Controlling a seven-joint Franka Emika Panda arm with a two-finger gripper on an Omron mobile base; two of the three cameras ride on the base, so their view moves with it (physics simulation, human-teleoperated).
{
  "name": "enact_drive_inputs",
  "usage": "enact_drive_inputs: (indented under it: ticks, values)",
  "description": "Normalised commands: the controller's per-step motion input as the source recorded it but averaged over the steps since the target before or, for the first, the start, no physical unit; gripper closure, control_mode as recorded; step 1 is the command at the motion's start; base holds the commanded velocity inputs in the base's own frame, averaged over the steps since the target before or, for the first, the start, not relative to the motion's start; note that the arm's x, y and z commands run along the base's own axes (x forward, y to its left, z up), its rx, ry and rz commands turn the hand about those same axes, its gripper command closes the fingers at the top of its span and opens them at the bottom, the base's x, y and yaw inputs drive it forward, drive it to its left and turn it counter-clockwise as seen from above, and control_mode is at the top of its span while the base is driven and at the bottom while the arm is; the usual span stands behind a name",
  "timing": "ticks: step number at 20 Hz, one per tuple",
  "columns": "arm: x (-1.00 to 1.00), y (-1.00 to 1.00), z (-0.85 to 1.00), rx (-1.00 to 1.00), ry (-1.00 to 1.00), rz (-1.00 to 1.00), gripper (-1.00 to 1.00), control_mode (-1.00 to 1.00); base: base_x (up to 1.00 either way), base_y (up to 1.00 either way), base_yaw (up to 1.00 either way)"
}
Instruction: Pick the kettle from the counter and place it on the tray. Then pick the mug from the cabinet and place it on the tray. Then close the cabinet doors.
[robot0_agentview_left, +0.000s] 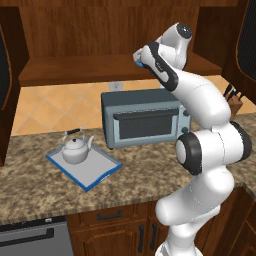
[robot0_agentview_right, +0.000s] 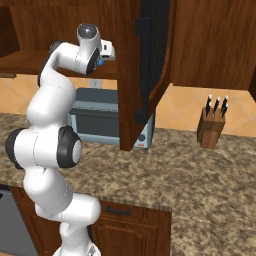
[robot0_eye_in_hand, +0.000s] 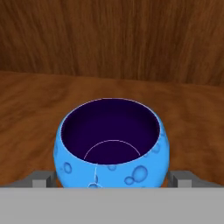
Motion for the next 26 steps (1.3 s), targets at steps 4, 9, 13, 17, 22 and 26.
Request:
enact_drive_inputs:
  ticks: [4,9,13,17,22,26]
  values:
    - [-0.02,0.01,-0.11,0.0,0.0,-0.02,-1.0,-1.0,0.0,0.0,0.0]
    - [-0.08,0.05,-0.04,0.0,-0.03,-0.06,-1.0,-1.0,0.0,0.0,0.0]
    - [-0.07,0.04,-0.01,0.0,-0.05,-0.06,-1.0,-1.0,0.0,0.0,0.0]
    - [-0.05,0.03,-0.04,0.0,-0.03,-0.04,-1.0,-1.0,0.0,0.0,0.0]
    - [0.0,0.0,-0.06,0.0,0.0,0.0,1.0,-1.0,0.0,0.0,0.0]
    - [0.09,-0.08,-0.1,0.0,-0.02,0.0,1.0,-1.0,0.0,0.0,0.0]
